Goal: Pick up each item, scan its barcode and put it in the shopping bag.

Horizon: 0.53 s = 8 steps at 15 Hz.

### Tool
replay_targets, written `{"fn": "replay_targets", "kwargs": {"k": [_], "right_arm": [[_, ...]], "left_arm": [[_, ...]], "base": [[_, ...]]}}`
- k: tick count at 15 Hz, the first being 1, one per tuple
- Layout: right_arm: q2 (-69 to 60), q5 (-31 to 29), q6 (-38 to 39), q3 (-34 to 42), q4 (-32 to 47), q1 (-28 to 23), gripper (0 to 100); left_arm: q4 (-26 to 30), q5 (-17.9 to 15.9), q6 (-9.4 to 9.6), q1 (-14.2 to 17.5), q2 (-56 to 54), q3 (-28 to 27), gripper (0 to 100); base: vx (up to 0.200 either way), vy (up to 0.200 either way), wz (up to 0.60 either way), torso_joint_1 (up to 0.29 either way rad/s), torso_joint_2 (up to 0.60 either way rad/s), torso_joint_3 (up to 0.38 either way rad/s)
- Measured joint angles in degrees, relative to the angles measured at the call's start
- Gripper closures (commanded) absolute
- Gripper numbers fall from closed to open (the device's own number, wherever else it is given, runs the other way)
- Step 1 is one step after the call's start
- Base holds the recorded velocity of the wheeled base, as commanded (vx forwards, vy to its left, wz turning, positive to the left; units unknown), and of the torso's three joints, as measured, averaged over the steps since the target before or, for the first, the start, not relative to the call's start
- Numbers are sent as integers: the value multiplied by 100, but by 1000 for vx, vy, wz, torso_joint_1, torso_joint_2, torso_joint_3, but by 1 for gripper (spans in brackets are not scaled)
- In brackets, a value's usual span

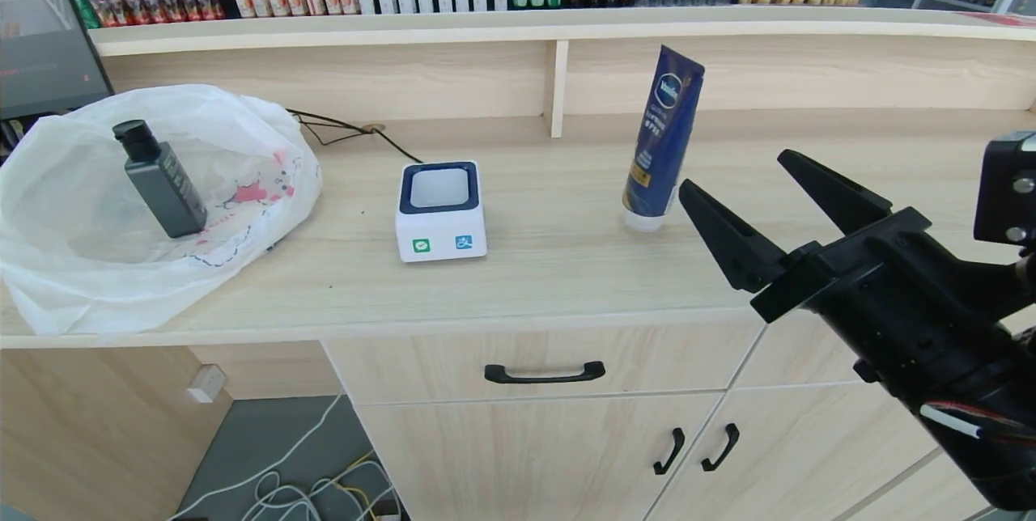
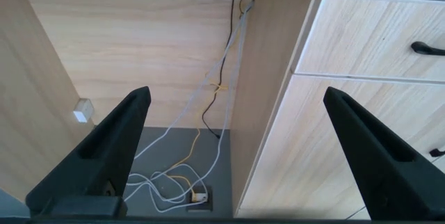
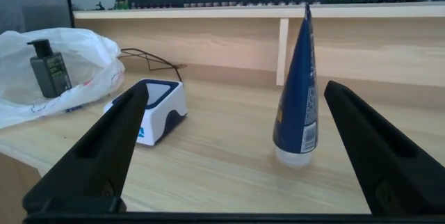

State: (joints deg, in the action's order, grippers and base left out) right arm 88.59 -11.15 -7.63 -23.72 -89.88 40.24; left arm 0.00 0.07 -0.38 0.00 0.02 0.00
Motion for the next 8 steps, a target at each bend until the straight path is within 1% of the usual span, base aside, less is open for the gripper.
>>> {"fn": "replay_targets", "kwargs": {"k": [5, 7, 8], "right_arm": [[24, -22, -84, 41, -6, -67, 0], [96, -400, -85, 27, -6, -102, 0], [138, -469, -90, 11, -2, -89, 0]], "left_arm": [[2, 0, 5, -5, 0, 0, 0], [0, -5, 9, 0, 0, 0, 0], [0, -5, 9, 0, 0, 0, 0]], "base": [[0, 0, 0, 0, 0, 0], [0, 0, 0, 0, 0, 0], [0, 0, 0, 0, 0, 0]]}}
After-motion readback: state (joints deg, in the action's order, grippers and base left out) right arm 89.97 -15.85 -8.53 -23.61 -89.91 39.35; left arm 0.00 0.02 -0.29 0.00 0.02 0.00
